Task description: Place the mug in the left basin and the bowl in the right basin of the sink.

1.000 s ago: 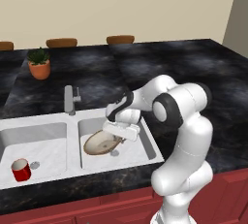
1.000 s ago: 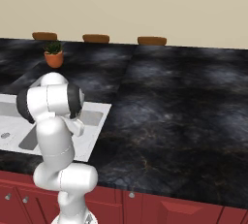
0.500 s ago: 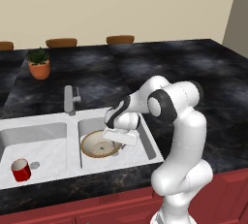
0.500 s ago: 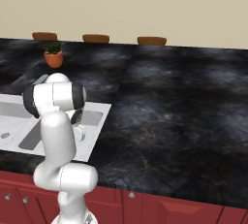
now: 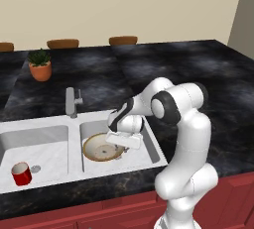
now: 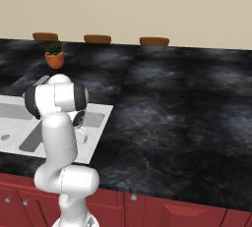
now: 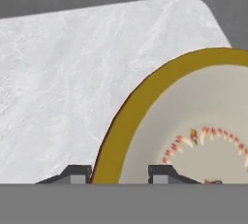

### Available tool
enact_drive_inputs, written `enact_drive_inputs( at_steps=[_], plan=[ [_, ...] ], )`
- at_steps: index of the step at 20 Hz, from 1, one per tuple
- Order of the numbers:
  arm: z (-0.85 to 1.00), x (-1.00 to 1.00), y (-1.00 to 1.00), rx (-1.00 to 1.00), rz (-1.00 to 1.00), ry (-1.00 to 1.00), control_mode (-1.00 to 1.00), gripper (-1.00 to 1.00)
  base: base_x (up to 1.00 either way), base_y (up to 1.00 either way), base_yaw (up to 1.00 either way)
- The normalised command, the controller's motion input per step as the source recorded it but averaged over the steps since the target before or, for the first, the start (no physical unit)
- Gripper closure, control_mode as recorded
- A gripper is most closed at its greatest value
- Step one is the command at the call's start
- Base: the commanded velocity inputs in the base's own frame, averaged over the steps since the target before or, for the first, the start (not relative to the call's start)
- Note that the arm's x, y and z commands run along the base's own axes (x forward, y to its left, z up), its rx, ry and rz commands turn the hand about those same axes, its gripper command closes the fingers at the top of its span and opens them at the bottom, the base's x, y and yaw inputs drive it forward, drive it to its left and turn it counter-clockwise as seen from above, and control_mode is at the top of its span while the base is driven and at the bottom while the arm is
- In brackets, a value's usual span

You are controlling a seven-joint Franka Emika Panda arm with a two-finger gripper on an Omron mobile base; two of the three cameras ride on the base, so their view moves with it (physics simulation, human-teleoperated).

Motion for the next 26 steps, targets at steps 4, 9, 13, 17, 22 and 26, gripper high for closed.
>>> enact_drive_inputs(
  at_steps=[4, 9, 13, 17, 22, 26],
  plan=[
    [0.01, 0.0, 0.0, 0.0, 0.0, 0.0, -1.0, -1.0, 0.0, 0.0, 0.0],
    [0.43, -0.06, 0.0, 0.0, 0.01, -0.03, -1.0, -1.0, 0.0, 0.0, 0.0],
    [0.66, -0.34, -0.03, -0.01, 0.01, -0.06, -1.0, -1.0, 0.0, 0.0, 0.0],
    [0.61, -0.51, -0.14, -0.03, 0.0, -0.07, -1.0, -1.0, 0.0, 0.0, 0.0],
    [0.57, -0.56, -0.28, -0.02, 0.03, -0.06, -1.0, -1.0, 0.0, 0.0, 0.0],
    [0.54, -0.53, -0.1, -0.05, 0.0, -0.05, -1.0, -1.0, 0.0, 0.0, 0.0]
  ],
)
